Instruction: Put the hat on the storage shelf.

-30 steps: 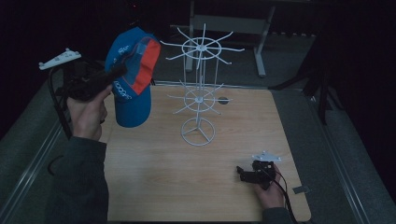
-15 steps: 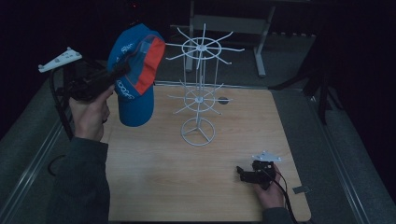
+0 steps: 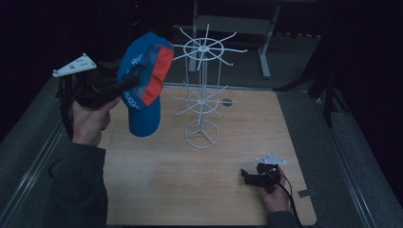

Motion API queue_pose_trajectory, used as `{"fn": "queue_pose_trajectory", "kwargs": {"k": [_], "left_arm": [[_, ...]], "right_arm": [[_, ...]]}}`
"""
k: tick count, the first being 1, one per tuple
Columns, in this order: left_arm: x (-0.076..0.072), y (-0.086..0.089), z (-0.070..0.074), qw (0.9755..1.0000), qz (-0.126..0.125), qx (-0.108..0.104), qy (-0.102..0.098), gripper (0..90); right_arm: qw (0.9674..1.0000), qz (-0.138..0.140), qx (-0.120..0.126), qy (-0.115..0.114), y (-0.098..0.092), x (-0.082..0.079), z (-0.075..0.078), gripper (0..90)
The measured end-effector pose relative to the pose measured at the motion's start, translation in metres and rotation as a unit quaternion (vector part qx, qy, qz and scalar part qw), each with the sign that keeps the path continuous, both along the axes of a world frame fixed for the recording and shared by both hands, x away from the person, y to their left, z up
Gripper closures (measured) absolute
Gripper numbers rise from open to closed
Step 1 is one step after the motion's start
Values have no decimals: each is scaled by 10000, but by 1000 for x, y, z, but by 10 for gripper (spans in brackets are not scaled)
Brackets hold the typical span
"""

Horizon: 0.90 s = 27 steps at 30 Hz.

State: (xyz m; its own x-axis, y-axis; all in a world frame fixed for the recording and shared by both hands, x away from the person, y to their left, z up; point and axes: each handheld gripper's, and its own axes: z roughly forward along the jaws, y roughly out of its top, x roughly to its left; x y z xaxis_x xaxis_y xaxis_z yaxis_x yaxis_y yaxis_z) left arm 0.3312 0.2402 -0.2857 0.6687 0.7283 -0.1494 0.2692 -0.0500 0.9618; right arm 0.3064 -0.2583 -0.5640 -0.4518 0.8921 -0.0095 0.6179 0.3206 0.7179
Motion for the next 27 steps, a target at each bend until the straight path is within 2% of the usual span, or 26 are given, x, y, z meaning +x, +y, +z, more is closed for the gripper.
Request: {"fn": "queue_pose_trajectory", "kwargs": {"k": [2,3,7,10,18,21,27], "left_arm": [[1,-1,-1,9999,-43,85,65,870],[2,-4,-3,9992,-111,354,163,870],[3,-12,-7,9973,-171,674,227,837],[5,-12,-8,9974,-175,644,262,818],[7,-15,-9,9971,-194,656,338,643],[7,-16,-8,9977,-104,573,359,545],[7,-18,-8,9969,169,671,369,366]], "right_arm": [[10000,0,0,0,0,0,0,110],[10000,1,-1,0,0,0,0,110],[10000,-1,1,1,0,0,0,111],[10000,0,0,2,0,0,0,110],[10000,1,1,3,0,0,0,111],[10000,1,1,2,0,0,0,110],[10000,3,0,-1,0,0,0,111]]}}
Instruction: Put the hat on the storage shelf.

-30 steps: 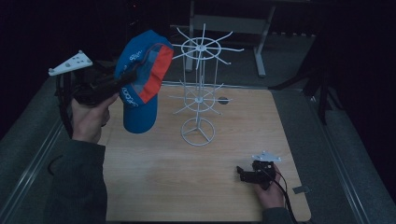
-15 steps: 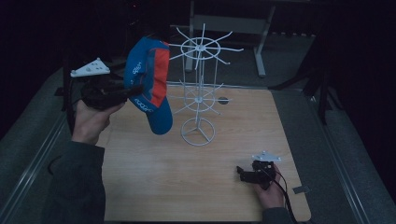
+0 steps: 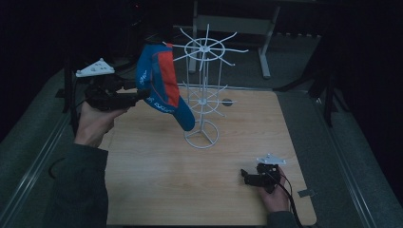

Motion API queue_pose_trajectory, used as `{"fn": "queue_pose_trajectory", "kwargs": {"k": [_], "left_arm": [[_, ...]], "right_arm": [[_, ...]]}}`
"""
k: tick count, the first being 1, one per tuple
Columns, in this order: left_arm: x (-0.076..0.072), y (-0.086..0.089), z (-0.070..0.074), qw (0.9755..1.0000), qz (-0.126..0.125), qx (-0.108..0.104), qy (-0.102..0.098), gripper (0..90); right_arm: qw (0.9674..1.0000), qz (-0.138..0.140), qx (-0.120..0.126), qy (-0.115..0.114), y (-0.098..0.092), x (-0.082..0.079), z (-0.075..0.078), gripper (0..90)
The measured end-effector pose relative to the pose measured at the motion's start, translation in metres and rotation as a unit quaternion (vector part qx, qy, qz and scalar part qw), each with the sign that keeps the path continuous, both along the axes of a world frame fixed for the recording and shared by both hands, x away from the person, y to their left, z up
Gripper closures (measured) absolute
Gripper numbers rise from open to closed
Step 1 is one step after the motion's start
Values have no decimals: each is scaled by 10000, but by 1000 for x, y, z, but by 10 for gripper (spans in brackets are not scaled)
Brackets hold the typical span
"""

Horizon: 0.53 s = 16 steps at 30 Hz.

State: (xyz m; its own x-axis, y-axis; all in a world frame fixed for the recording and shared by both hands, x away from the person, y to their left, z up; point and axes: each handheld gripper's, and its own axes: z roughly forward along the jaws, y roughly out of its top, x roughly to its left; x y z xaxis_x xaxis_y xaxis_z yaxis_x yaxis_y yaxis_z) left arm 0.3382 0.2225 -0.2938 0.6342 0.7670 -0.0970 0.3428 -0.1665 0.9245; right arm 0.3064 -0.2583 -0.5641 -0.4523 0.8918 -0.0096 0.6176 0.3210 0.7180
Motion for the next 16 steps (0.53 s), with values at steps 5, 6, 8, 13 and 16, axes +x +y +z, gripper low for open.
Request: {"fn": "queue_pose_trajectory", "kwargs": {"k": [5,6,8,13,16], "left_arm": [[-1,0,1,9999,117,31,8,306],[-2,0,1,9999,133,50,9,295],[-3,-1,1,9998,180,85,27,280],[-6,1,3,9996,285,70,11,237],[-7,3,4,9994,348,7,63,187]], "right_arm": [[10000,-5,4,7,0,0,0,111],[10000,-5,5,7,0,0,0,111],[10000,-6,4,8,0,0,0,111],[10000,-1,6,2,0,0,0,111],[10000,-8,9,2,0,0,0,111]]}}
